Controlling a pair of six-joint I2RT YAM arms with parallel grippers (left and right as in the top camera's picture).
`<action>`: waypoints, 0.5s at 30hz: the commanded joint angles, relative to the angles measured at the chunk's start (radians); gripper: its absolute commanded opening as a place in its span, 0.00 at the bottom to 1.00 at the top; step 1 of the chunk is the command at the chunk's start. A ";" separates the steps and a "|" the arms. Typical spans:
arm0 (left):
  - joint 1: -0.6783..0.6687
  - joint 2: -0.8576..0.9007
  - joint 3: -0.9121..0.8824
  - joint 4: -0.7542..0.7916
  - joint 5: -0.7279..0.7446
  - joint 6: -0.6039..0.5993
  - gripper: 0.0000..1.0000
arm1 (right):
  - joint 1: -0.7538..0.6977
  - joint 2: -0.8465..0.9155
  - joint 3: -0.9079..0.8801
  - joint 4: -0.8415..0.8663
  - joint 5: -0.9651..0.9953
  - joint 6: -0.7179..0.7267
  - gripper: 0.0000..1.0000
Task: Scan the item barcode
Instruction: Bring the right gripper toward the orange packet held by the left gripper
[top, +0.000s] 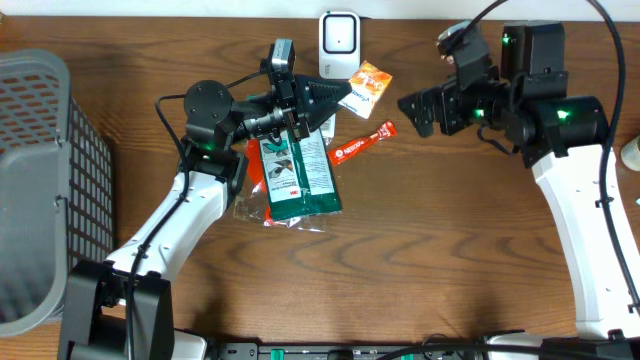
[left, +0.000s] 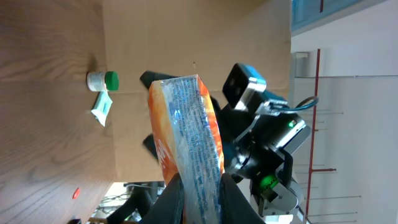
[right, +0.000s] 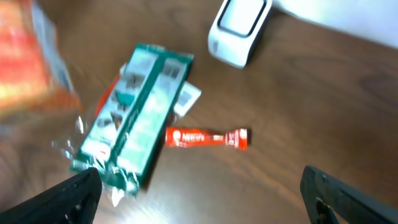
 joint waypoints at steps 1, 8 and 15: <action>0.005 -0.001 -0.006 0.005 0.006 0.025 0.08 | 0.005 -0.014 0.007 -0.046 0.009 -0.160 0.99; 0.005 -0.001 -0.006 0.005 0.002 0.025 0.08 | 0.007 -0.015 0.007 -0.123 0.031 -0.316 0.99; 0.005 -0.001 -0.006 0.005 0.002 0.025 0.08 | 0.007 -0.016 0.007 -0.065 0.084 -0.335 0.99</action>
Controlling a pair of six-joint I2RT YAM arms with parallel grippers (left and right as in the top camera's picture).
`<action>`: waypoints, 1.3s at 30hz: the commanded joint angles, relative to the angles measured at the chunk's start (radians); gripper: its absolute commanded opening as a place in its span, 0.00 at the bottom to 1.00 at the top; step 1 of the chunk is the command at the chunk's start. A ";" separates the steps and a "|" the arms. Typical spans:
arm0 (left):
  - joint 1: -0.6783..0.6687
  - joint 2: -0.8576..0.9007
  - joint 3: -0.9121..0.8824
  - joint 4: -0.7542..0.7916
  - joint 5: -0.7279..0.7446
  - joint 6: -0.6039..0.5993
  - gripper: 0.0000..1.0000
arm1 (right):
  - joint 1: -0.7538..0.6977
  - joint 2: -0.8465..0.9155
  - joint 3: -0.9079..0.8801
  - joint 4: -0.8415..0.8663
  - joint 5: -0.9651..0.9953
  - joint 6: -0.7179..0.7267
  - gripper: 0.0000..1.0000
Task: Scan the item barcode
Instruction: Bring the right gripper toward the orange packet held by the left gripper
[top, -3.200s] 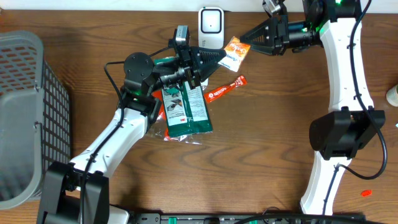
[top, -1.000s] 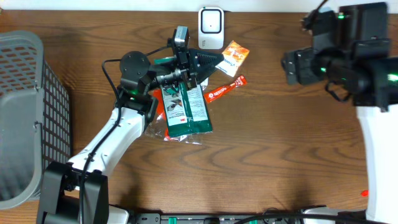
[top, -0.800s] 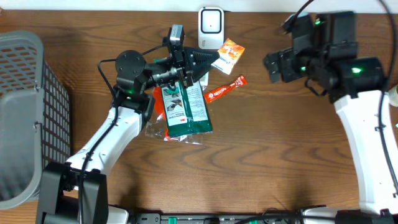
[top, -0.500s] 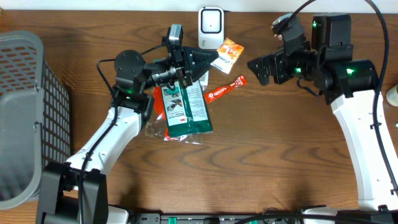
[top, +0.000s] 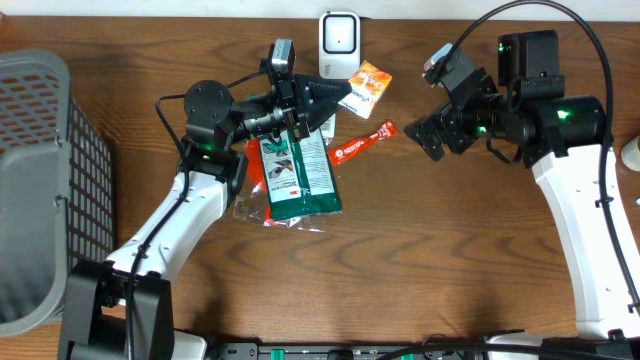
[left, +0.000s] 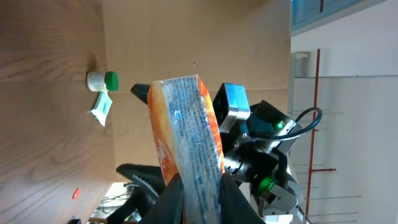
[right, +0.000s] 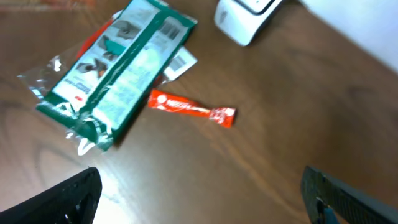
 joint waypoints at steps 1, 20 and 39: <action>0.005 -0.001 -0.006 0.006 0.002 0.025 0.08 | 0.007 -0.016 0.007 0.042 0.067 -0.043 0.99; 0.005 -0.001 -0.006 0.006 -0.006 0.067 0.08 | 0.087 -0.019 0.008 0.365 0.277 -0.419 0.99; 0.005 -0.001 -0.006 0.005 -0.082 0.083 0.08 | 0.148 -0.039 -0.053 0.270 0.348 -0.607 0.99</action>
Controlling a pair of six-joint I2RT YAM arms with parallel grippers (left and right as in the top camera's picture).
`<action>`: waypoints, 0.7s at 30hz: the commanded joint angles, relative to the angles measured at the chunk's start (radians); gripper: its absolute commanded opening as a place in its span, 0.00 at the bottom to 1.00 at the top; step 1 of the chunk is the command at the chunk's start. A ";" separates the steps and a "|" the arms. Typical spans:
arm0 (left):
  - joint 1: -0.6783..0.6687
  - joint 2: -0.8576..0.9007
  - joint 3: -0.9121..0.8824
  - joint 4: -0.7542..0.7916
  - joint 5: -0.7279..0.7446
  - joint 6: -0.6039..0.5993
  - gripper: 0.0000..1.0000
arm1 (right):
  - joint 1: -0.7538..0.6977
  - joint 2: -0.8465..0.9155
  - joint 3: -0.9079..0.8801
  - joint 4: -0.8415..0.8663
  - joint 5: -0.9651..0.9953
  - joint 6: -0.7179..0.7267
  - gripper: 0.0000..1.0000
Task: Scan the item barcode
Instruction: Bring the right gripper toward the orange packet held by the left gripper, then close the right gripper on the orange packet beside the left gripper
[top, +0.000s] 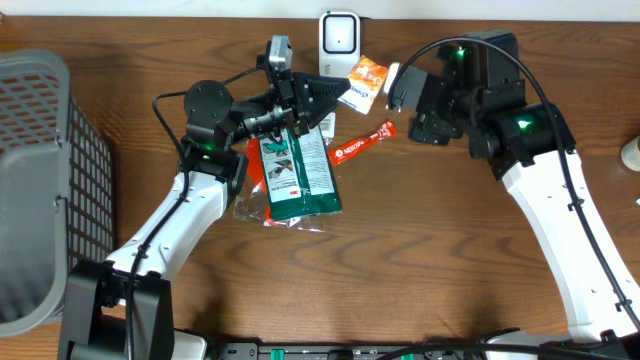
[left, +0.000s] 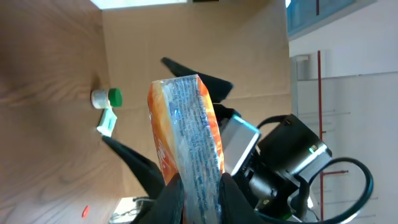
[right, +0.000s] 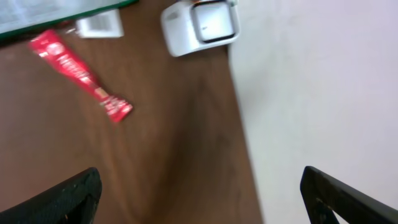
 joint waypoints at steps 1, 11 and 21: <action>0.005 -0.001 -0.006 0.005 -0.035 0.013 0.08 | 0.009 -0.042 0.000 0.048 0.012 0.068 0.99; 0.005 -0.001 -0.006 0.005 -0.037 0.013 0.08 | -0.080 -0.077 0.018 0.148 -0.006 0.834 0.99; 0.003 -0.001 -0.006 0.005 -0.033 0.013 0.08 | -0.294 -0.095 0.066 0.131 -0.541 1.620 0.99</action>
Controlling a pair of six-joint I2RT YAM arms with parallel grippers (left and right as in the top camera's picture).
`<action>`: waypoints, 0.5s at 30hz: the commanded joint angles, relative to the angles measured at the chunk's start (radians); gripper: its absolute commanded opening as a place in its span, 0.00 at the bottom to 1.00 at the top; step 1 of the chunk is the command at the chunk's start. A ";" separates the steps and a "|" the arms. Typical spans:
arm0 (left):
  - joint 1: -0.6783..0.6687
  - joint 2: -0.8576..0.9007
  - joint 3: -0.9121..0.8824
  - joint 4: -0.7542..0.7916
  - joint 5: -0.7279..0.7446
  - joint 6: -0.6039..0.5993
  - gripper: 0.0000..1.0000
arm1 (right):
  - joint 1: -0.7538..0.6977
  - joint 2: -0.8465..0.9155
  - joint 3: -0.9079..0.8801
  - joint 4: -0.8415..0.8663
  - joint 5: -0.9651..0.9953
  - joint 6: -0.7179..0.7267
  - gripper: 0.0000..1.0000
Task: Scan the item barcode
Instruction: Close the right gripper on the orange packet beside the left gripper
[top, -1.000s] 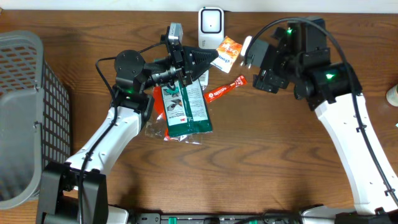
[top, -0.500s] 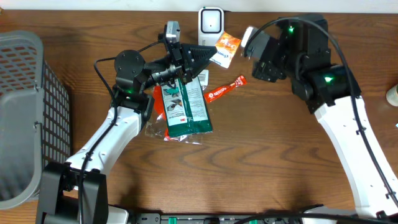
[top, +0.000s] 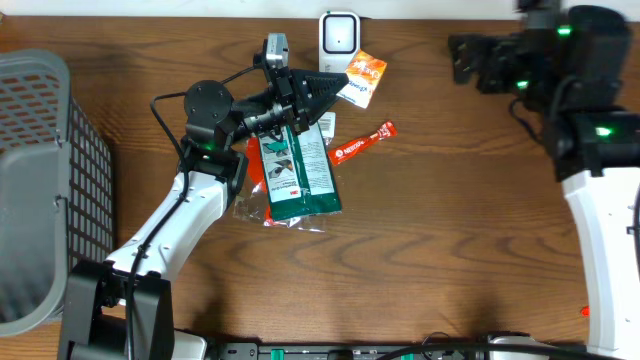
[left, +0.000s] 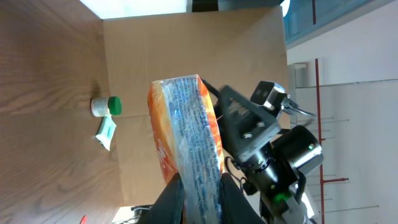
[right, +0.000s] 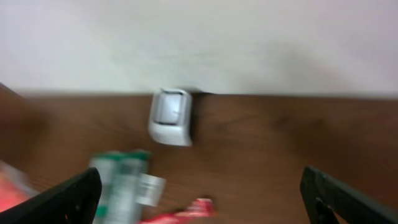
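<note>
A small orange snack packet (top: 364, 76) is held up beside the white barcode scanner (top: 339, 37) at the back edge, my left gripper (top: 335, 90) shut on its lower end. In the left wrist view the packet (left: 185, 124) stands edge-on between the two dark fingers (left: 173, 202). My right gripper (top: 466, 58) is high at the back right, well apart from the packet. Its wrist view is blurred: the gripper (right: 199, 193) is open and empty, the scanner (right: 171, 116) lies ahead of it.
A green pouch (top: 296, 172) lies on clear wrapping under the left arm, a red sachet (top: 362, 142) to its right. A grey basket (top: 40, 180) fills the left edge. A green-capped bottle (left: 104, 106) shows on the table's far right side.
My right arm has gone from close beside the packet and scanner to the back right corner, now facing the scanner from farther off. The left gripper keeps the packet, nudged slightly toward the scanner.
My left gripper held the orange packet raised by the scanner at every moment. The open right gripper stood to the packet's right, then a little lower, then close up against the packet, and now it is far back at the right.
</note>
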 joint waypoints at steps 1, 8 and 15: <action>0.003 -0.001 -0.006 0.005 -0.001 0.013 0.08 | -0.041 -0.013 0.025 -0.010 -0.273 0.304 0.99; 0.003 -0.001 -0.006 0.005 0.027 0.013 0.09 | -0.058 -0.019 0.025 -0.032 -0.524 0.328 0.99; 0.003 -0.001 -0.006 0.005 0.052 0.009 0.08 | -0.059 -0.015 0.024 -0.076 -0.410 0.212 0.99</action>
